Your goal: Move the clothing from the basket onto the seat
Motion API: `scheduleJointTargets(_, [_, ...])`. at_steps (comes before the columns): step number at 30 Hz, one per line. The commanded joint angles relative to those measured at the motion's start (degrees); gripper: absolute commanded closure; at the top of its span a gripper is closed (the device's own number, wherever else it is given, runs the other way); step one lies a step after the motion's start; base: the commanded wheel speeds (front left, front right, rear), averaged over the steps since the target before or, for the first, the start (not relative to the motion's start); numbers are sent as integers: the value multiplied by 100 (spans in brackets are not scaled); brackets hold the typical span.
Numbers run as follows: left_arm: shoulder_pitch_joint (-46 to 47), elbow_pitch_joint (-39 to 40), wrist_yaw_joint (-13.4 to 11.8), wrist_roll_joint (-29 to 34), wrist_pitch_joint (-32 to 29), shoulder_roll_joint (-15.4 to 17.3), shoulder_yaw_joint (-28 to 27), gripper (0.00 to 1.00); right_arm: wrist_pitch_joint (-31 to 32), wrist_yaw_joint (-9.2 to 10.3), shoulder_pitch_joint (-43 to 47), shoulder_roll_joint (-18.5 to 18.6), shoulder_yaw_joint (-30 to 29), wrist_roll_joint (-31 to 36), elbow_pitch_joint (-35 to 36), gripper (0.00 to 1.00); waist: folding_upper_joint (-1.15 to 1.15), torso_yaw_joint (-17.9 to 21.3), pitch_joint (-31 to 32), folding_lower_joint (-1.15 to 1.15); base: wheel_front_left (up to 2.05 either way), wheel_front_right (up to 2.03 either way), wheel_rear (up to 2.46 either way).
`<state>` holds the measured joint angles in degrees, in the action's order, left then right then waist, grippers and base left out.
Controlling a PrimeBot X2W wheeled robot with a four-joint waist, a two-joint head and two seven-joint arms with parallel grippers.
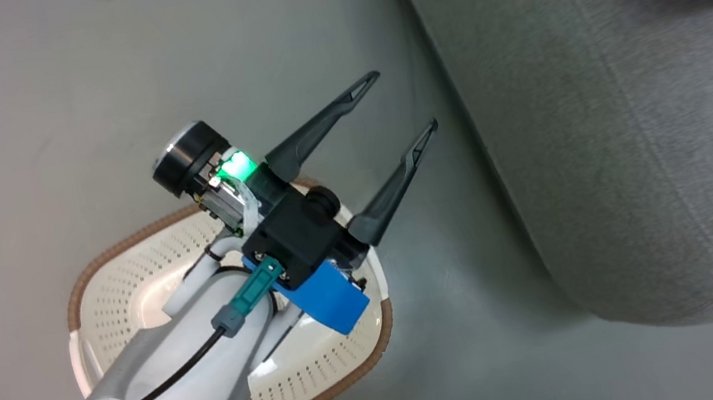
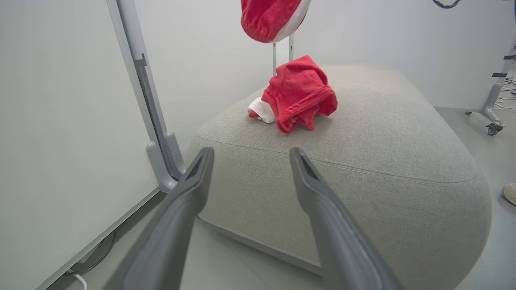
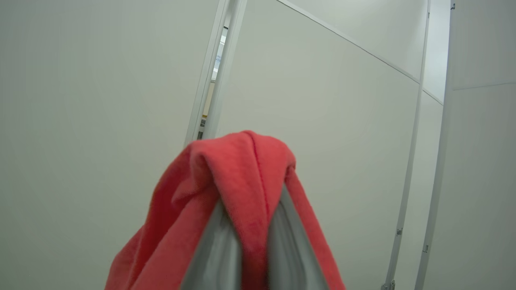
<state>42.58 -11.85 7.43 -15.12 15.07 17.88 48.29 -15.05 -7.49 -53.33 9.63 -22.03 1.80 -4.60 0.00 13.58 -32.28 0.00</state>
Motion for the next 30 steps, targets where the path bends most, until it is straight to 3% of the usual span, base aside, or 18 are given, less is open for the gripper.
scheduleJointTargets(1, [101,30,6,24,15,50,-44,0,-20,-1,-152,60,-80,-16,-66,100,0,-135,-294,0,0,0,0])
scheduleJointTargets(11, [317,201,6,111,14,266,-84,0,-20,-1,-341,859,-911,-41,-1662,100,0,-127,-1056,0,0,0,0])
scheduleJointTargets(19, [378,239,6,88,15,403,1,0,-20,-1,-148,897,-1288,87,-3050,100,0,-109,-1226,0,0,0,0])
scheduleJointTargets(24, [379,208,2,64,15,463,-12,0,-20,-1,-130,826,-1284,119,-3365,100,0,-54,-1177,0,0,0,0])
scheduleJointTargets(25, [376,205,-3,75,15,479,-14,0,-20,-1,-114,810,-1297,119,-3359,62,0,-44,-1153,0,0,0,0])
scheduleJointTargets(26, [373,235,-7,78,15,479,-24,0,-20,-1,-89,789,-1329,92,-3346,0,0,-34,-1124,0,0,0,0])
scheduleJointTargets(30, [261,268,-48,50,15,424,-59,0,-20,-1,121,724,-1272,104,-3143,0,0,-25,-900,0,0,0,0])
